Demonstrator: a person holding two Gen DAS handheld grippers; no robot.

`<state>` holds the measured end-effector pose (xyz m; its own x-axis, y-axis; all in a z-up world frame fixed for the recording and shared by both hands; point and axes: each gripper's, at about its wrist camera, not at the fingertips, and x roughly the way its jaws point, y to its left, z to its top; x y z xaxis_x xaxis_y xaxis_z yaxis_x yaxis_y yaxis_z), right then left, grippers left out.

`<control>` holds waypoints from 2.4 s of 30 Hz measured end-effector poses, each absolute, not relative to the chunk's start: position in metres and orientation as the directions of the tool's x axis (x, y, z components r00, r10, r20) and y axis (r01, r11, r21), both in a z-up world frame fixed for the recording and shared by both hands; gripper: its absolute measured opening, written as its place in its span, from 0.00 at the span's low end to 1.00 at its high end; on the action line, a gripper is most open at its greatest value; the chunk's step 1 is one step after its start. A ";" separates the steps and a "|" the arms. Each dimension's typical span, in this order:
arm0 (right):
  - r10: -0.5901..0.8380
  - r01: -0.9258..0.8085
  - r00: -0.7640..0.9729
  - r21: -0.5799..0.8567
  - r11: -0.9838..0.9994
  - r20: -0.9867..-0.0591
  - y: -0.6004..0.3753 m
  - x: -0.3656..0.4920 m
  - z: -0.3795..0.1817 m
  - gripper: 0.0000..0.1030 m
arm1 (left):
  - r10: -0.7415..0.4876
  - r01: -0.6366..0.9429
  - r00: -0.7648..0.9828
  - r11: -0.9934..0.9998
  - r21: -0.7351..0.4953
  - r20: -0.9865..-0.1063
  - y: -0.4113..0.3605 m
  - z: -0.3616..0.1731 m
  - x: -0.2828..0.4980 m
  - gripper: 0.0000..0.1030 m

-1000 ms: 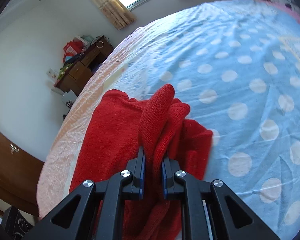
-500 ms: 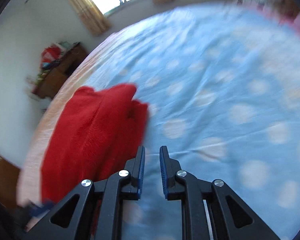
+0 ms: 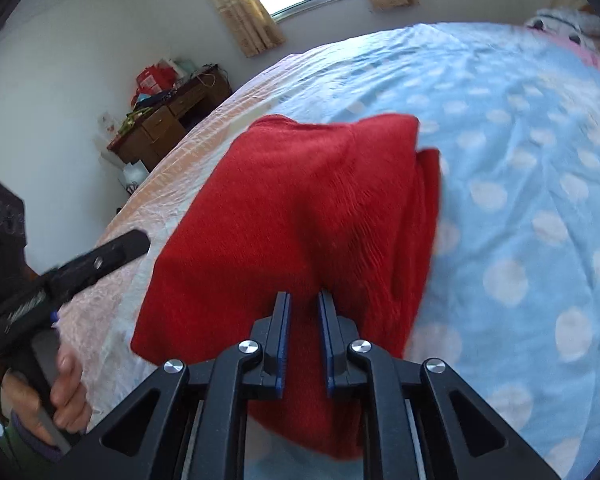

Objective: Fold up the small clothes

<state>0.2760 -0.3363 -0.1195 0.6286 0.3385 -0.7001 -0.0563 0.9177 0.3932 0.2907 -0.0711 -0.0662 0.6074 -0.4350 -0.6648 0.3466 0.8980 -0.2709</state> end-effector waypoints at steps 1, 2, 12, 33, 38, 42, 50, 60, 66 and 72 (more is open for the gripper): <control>0.344 -0.055 0.622 0.399 0.915 -0.703 -0.337 0.275 -0.120 0.08 | -0.436 0.347 0.604 0.898 -0.273 -0.667 -0.072 -0.067 0.294 0.64; 0.348 -0.054 0.611 0.402 0.914 -0.711 -0.337 0.273 -0.119 0.08 | -0.438 0.345 0.600 0.896 -0.278 -0.669 -0.074 -0.067 0.298 0.64; 0.208 0.074 0.777 0.415 0.907 -0.594 -0.390 0.289 -0.071 0.99 | -0.483 0.346 0.550 0.874 -0.340 -0.681 -0.089 -0.068 0.343 0.83; 0.298 0.013 0.683 0.420 0.908 -0.667 -0.357 0.345 -0.139 0.59 | -0.489 0.374 0.474 0.865 -0.335 -0.733 -0.115 -0.107 0.355 0.75; 0.315 0.020 0.684 0.449 0.893 -0.658 -0.355 0.344 -0.140 0.52 | -0.472 0.390 0.504 0.872 -0.297 -0.723 -0.120 -0.100 0.346 0.58; 0.280 0.041 0.690 0.422 0.906 -0.667 -0.346 0.338 -0.133 0.44 | -0.430 0.379 0.529 0.891 -0.249 -0.732 -0.126 -0.091 0.338 0.41; 0.274 0.044 0.713 0.431 0.902 -0.645 -0.316 0.291 -0.091 0.39 | -0.380 0.374 0.558 0.909 -0.186 -0.738 -0.111 -0.067 0.298 0.36; 0.327 -0.002 0.731 0.477 0.879 -0.599 -0.265 0.229 -0.067 0.39 | -0.322 0.348 0.625 0.930 -0.115 -0.711 -0.069 -0.040 0.233 0.36; 0.354 -0.034 0.729 0.485 0.874 -0.586 -0.234 0.203 -0.060 0.39 | -0.307 0.316 0.642 0.941 -0.123 -0.702 -0.041 -0.033 0.210 0.36; 0.390 -0.089 0.713 0.477 0.874 -0.583 -0.191 0.190 -0.056 0.39 | -0.266 0.257 0.674 0.959 -0.119 -0.689 -0.006 -0.031 0.191 0.36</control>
<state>0.1900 -0.1912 -0.0558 0.7127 0.3904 -0.5828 -0.0889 0.8744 0.4770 0.1908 -0.0064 -0.0313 0.6738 -0.2659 -0.6894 0.2569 0.9591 -0.1188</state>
